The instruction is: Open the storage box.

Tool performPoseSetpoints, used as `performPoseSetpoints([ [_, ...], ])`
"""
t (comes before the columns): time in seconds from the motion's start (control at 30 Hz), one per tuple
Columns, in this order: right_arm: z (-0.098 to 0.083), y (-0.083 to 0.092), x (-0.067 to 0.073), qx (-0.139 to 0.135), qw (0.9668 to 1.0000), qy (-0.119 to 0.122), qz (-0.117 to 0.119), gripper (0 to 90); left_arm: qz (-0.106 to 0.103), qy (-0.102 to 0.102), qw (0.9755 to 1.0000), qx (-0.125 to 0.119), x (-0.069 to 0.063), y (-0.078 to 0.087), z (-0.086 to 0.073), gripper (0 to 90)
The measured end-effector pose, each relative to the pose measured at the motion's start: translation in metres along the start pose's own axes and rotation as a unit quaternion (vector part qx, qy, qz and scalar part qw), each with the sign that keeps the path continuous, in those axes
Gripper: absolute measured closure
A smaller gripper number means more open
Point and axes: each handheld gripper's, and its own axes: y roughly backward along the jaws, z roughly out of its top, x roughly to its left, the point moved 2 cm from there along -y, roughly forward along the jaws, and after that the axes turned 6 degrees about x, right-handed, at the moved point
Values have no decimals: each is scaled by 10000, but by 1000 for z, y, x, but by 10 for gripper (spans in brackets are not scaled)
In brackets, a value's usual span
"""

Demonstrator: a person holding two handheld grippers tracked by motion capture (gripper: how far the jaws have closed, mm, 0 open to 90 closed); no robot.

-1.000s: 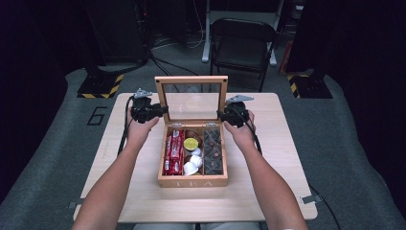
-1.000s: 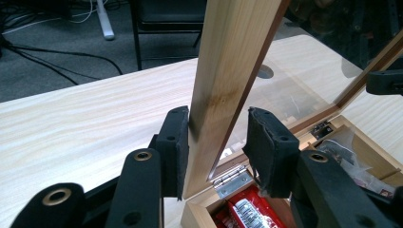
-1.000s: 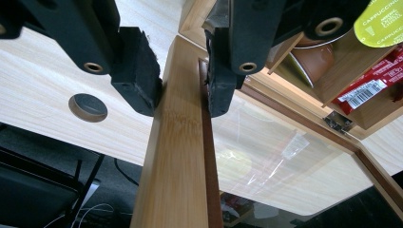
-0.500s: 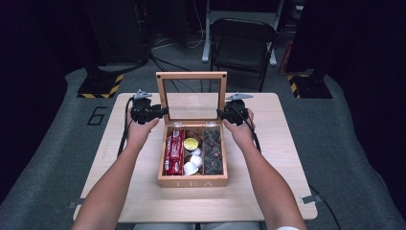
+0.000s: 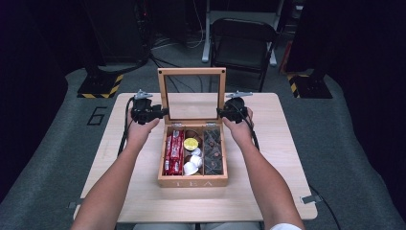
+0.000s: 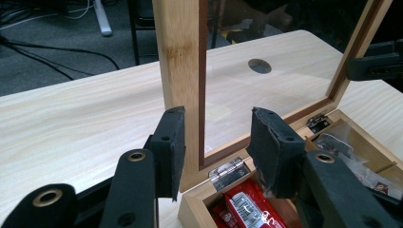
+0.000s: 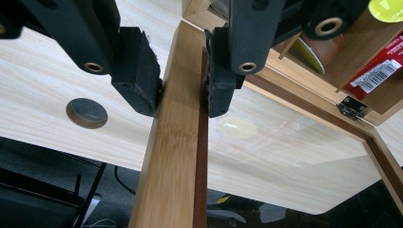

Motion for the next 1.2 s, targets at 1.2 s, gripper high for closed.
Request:
performPoseSetpoints([
  [1.2, 3, -5, -2, 85, 9996, -274, -9, 631, -5, 72, 10000, -46, 7, 12, -7, 549],
])
